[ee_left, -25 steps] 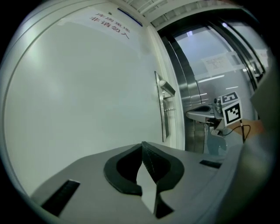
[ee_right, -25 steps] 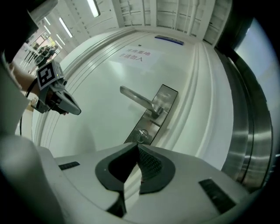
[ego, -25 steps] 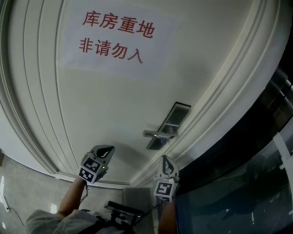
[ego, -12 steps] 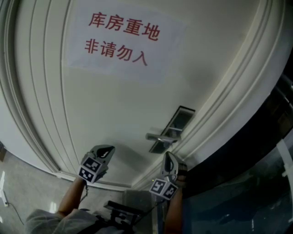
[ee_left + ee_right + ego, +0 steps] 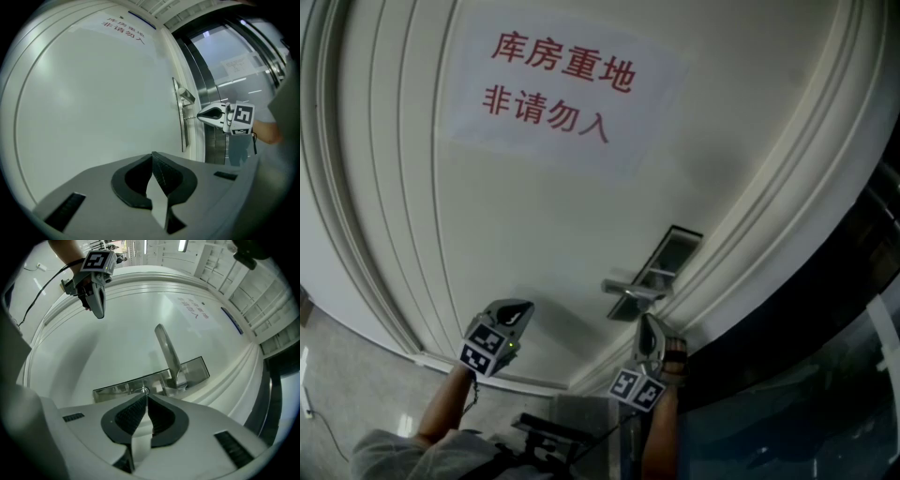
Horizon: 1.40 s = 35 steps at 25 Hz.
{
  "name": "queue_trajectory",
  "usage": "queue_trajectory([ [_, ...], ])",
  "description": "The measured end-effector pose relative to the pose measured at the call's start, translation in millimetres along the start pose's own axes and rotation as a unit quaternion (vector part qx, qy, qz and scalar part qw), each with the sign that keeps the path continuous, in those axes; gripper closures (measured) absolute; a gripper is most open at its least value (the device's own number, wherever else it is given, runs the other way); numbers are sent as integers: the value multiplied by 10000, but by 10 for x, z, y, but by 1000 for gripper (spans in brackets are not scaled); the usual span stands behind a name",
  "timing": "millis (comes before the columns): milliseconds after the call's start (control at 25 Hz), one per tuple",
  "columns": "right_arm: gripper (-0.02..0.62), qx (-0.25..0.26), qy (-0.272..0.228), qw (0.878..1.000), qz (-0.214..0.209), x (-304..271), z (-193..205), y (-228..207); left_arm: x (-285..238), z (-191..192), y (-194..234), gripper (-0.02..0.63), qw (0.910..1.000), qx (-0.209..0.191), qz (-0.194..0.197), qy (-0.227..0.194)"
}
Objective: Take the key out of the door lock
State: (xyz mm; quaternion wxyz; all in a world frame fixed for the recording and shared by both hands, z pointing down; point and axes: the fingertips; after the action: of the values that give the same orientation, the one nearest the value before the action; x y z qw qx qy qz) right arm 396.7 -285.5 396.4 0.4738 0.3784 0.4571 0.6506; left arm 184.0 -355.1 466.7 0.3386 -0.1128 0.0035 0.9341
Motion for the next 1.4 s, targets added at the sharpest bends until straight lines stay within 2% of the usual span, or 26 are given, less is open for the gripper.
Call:
queue_trajectory([
  [160, 520, 21, -3, 10000, -20, -23, -14, 2, 1, 1, 23, 601, 10000, 13, -18, -12],
  [360, 502, 60, 29, 10000, -74, -98, -15, 19, 20, 8, 41, 601, 10000, 53, -46, -8],
  [1120, 503, 437, 124, 9990, -37, -338, -23, 58, -17, 45, 131, 601, 9998, 137, -161, 12],
  [1400, 548, 594, 181, 9980, 86, -336, 0, 54, -31, 66, 115, 601, 9998, 140, -153, 37],
])
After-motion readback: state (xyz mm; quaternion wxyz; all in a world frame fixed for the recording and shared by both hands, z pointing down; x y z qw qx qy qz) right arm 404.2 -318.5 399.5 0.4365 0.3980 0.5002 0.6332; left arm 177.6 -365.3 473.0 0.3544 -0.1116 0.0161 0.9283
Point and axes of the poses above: the fingertips, and each gripper's own axes: x backward along the fingers, y to its left, z out of its underside, and after that the axes turned 6 degrees about y, right-handed
